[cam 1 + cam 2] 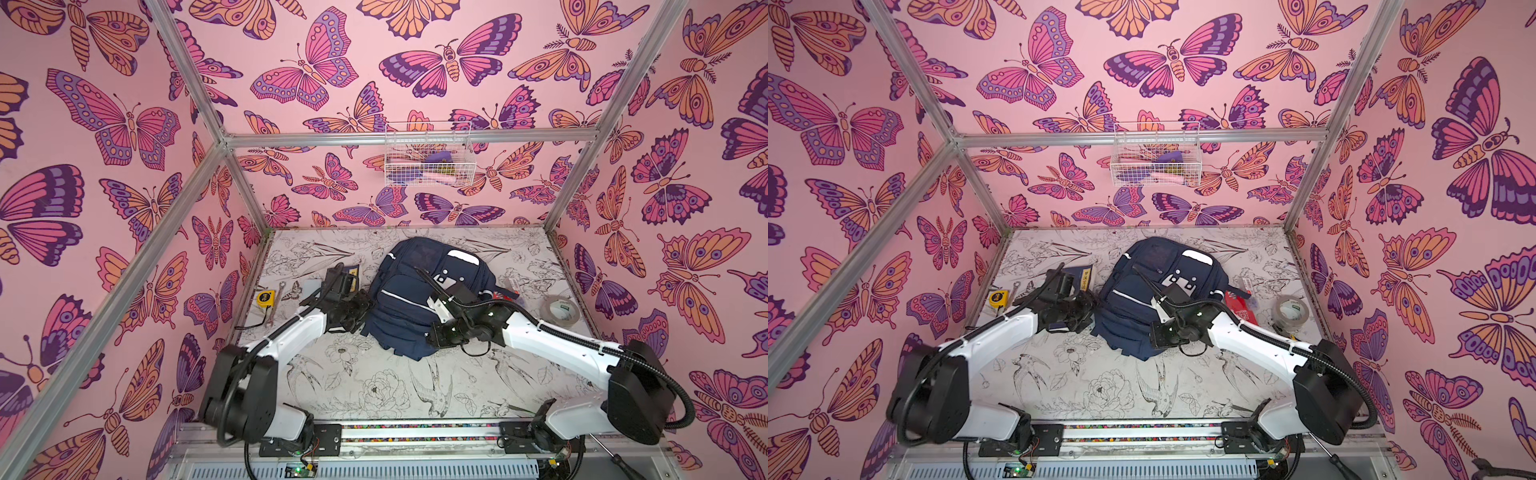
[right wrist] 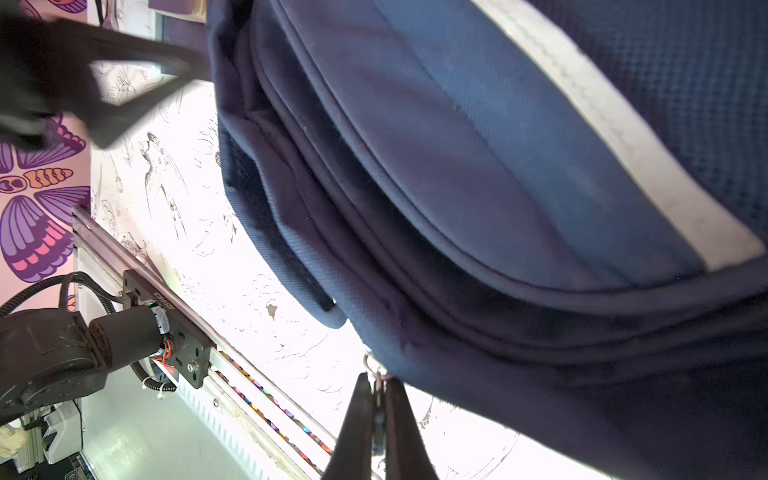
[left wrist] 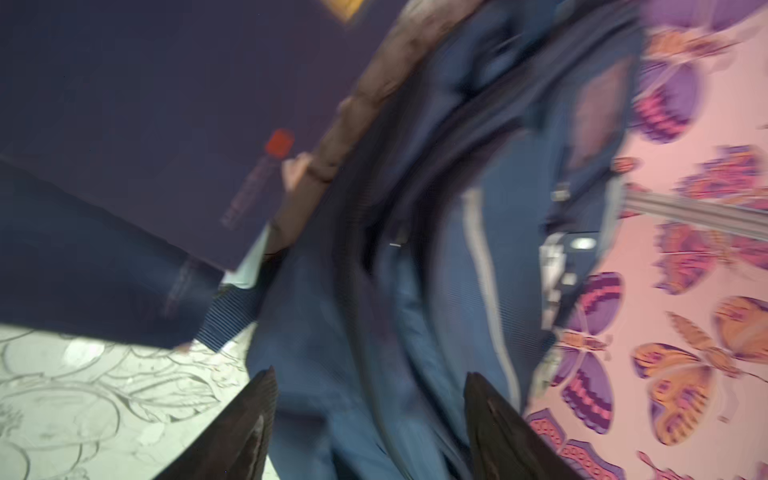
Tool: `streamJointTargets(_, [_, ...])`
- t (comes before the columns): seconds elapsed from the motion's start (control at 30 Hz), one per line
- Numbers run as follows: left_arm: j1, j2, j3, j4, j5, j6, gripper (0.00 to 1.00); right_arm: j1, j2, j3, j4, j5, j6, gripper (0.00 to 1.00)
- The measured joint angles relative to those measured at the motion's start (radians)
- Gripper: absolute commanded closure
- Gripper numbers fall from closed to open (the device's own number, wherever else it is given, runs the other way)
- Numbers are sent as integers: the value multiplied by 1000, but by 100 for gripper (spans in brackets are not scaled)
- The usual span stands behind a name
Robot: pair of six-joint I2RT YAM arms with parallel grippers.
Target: Pack the student bag
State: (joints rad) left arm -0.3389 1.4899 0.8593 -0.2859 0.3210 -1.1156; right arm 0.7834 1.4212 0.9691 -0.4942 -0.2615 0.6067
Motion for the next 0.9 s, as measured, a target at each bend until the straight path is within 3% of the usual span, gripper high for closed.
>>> streamJointTargets(0.17, [0,98,48,2,43,12,57,0,0,-10,-4,4,0,100])
streamJointTargets(0.23, [0,116,58,16,59,19,76,0,0,-12,-7,8,0,100])
streamJointTargets(0.37, [-6,123,57,53,86,10,98,-1,0,-13,-7,10,7,100])
streamJointTargets(0.6, [-18,118,-8,163,101,-33,100,37,74,32,-2,19,27,100])
streamJointTargets(0.9, [-71,-50,-155,238,29,-121,100,111,457,436,21,-8,39,100])
